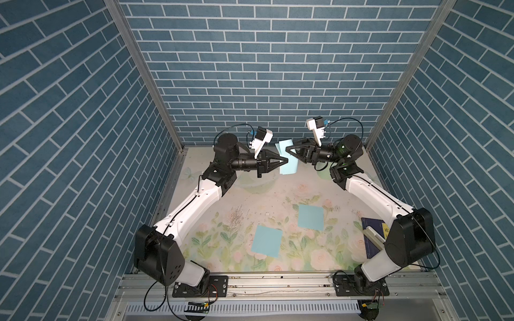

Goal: Fold the square paper along the opposite sides
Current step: Fold the paper.

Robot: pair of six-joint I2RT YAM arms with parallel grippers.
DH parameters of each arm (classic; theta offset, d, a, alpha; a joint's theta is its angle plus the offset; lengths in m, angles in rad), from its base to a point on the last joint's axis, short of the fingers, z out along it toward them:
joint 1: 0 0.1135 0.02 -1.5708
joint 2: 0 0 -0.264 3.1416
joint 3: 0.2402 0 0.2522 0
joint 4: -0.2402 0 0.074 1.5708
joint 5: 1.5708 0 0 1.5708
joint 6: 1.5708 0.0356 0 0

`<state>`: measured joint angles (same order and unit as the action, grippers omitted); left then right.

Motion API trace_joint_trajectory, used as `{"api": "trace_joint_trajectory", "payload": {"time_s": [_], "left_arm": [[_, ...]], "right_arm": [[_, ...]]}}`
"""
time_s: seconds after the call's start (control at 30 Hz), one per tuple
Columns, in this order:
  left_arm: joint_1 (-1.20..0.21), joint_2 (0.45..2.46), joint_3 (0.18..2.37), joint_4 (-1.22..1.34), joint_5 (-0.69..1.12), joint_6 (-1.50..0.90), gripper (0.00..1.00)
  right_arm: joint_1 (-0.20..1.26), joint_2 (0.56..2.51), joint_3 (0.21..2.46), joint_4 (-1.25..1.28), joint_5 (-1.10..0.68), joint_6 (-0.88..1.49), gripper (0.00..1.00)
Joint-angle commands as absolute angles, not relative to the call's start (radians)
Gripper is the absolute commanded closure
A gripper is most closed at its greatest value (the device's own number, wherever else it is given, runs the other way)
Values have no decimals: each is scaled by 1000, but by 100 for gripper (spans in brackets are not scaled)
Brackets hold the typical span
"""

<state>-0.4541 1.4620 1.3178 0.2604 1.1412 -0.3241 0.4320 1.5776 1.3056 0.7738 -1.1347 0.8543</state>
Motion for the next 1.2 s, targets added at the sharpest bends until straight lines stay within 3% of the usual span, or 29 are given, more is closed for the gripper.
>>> {"api": "trace_joint_trajectory", "payload": {"time_s": [0.0, 0.4, 0.87, 1.07, 1.17], "left_arm": [[-452, 1453, 1325, 239, 1163, -298, 100], [-449, 1465, 1334, 206, 1140, -270, 100], [-445, 1456, 1328, 203, 1137, -264, 100], [-445, 1454, 1327, 202, 1143, -261, 100], [-445, 1448, 1327, 205, 1146, -260, 100]], "right_arm": [[431, 1550, 1301, 783, -1107, 822, 54], [452, 1574, 1290, 1078, -1158, 1053, 54], [436, 1585, 1315, 1083, -1154, 1068, 100], [432, 1583, 1323, 1075, -1152, 1063, 97], [432, 1571, 1306, 1039, -1151, 1024, 64]]}}
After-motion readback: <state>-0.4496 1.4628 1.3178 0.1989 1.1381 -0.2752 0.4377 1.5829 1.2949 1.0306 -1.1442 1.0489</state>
